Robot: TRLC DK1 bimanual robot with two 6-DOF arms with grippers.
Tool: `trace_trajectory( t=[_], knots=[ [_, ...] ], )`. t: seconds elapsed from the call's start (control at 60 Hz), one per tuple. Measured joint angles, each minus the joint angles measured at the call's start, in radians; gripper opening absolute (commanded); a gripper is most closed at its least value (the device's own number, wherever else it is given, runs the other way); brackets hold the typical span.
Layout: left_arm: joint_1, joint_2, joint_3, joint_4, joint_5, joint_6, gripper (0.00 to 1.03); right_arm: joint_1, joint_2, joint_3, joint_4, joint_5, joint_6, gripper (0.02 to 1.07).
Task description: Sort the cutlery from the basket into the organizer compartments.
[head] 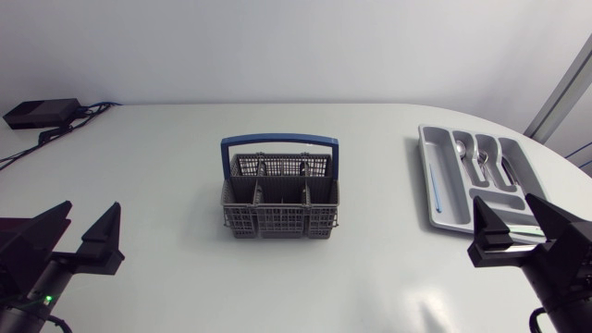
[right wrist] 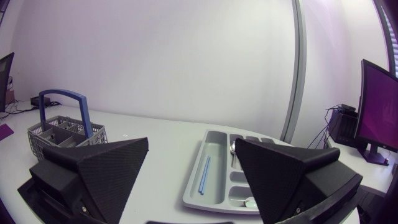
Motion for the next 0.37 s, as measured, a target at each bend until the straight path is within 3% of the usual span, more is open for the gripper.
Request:
trace_trajectory(
  t=[0.367],
  knots=[
    [0.0, 0.0, 0.0, 0.0, 0.0, 0.0, 0.99, 0.01, -0.067, -0.022, -0.042, -0.003, 0.045, 1.02]
  ],
)
